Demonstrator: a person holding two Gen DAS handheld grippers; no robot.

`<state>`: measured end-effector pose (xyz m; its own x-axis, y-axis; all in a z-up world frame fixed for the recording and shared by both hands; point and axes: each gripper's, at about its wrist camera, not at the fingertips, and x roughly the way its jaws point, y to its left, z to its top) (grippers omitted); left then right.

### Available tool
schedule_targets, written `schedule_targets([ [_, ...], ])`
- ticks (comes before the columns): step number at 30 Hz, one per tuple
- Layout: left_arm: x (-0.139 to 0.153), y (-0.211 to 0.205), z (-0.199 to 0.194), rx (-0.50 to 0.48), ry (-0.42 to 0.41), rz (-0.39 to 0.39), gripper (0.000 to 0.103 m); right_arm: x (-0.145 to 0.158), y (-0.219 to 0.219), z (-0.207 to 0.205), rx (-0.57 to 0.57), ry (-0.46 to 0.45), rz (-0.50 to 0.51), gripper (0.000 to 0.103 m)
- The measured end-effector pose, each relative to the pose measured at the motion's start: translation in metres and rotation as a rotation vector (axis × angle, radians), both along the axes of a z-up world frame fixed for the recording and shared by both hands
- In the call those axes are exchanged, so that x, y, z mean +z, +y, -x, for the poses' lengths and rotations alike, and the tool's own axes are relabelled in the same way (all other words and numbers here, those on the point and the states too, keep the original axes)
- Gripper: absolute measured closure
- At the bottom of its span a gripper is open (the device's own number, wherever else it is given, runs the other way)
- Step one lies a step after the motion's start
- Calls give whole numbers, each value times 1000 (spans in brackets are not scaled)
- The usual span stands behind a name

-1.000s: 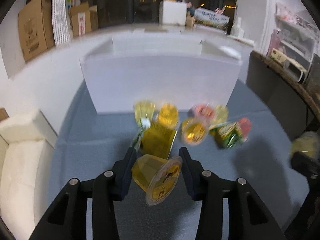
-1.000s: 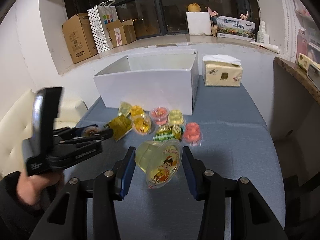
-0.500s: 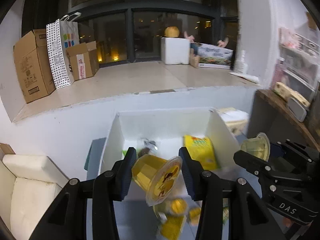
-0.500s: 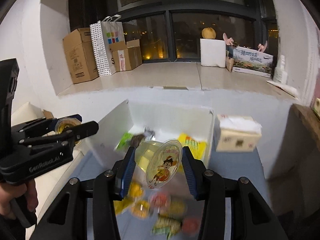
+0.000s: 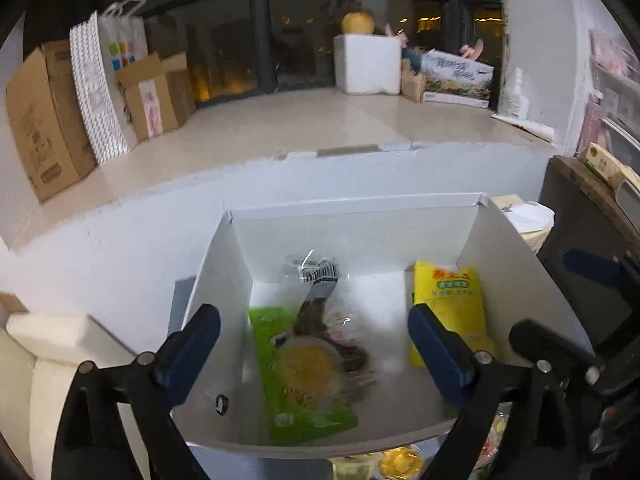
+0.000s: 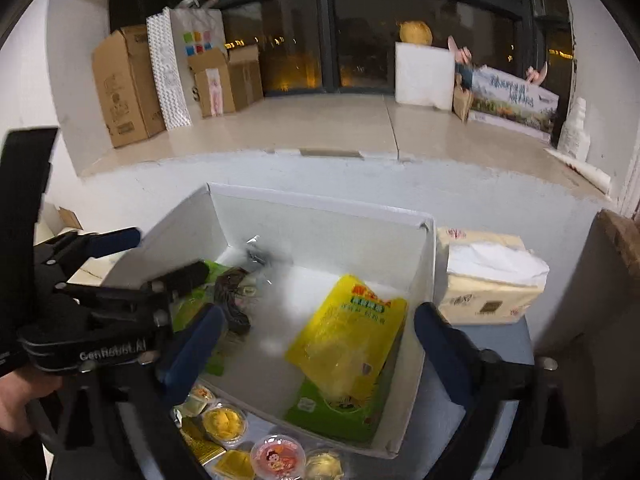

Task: Organize snacks
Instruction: 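Grasp the pink jelly cup with the right gripper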

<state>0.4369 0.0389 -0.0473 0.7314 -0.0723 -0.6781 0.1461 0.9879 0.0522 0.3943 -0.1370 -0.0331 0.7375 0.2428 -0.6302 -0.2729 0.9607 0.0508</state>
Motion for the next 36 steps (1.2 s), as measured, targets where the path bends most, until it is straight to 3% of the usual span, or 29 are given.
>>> schedule_targets([
  [11, 14, 7, 21, -5, 11, 39, 0, 16, -11, 32, 0, -41, -17, 3],
  [23, 47, 9, 125, -19, -43, 84, 0, 23, -48, 129, -2, -81, -61, 1],
  [29, 41, 12, 193, 6, -72, 128, 0, -1, -61, 174, 24, -46, -70, 1],
  [36, 8, 8, 247, 19, -35, 154, 0, -66, -68, 187, 10, 72, -91, 1],
])
